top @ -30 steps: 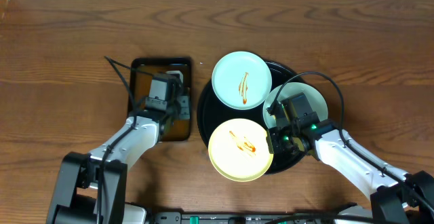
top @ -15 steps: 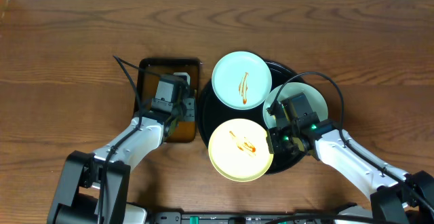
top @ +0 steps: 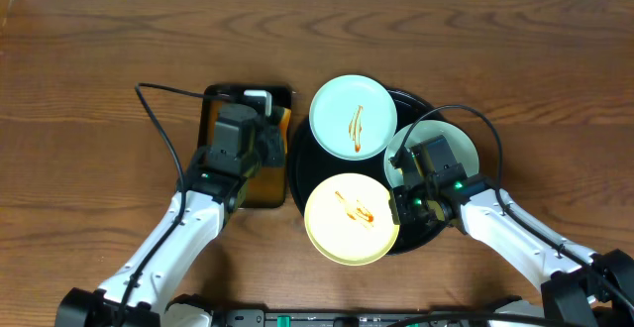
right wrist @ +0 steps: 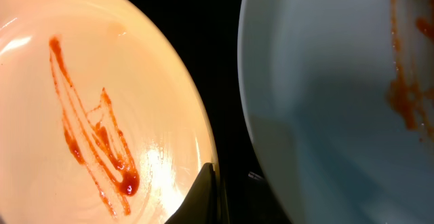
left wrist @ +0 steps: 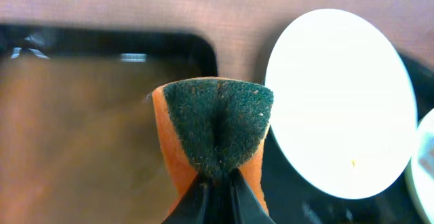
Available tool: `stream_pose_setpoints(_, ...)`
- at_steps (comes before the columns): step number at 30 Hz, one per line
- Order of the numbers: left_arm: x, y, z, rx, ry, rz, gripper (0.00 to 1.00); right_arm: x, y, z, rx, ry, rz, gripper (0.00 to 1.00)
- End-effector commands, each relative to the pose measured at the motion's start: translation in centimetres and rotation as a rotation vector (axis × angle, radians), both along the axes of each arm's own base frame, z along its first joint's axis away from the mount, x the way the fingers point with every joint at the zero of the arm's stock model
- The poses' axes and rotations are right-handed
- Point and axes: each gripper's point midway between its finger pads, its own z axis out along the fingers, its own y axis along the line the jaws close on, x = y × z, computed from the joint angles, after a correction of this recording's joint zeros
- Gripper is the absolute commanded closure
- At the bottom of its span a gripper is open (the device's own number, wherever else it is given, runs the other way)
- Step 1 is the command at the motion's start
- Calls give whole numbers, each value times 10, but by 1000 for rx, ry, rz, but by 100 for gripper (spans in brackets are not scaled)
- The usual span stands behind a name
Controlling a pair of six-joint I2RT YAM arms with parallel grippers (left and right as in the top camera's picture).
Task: Clean dirty plates on tray and stack at the side
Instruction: 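Scrub the yellow plate with the sponge in the left gripper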
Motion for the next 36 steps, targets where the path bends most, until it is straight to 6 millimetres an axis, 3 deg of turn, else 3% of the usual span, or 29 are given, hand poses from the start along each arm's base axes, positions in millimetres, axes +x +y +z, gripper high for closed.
stream_pose_setpoints(1,12,-2,23,-12,-81,9,92,-3,1,-2,-5,2,24,99)
stream_pose_setpoints(15,13,-4,25,-20,-89,0,93,-4,1,-2,-5,3,24,99)
stream_pose_setpoints(20,2,-29,26,-97,-63,-113,93,-3,1,-2,-5,2,23,99)
stream_pose_setpoints(28,-20,-68,5,-79,8,-226,93,-4,1,-2,-5,3,23,99)
stream_pose_setpoints(36,-34,-85,1,-117,60,-246,93,-4,1,-2,-5,3,23,99)
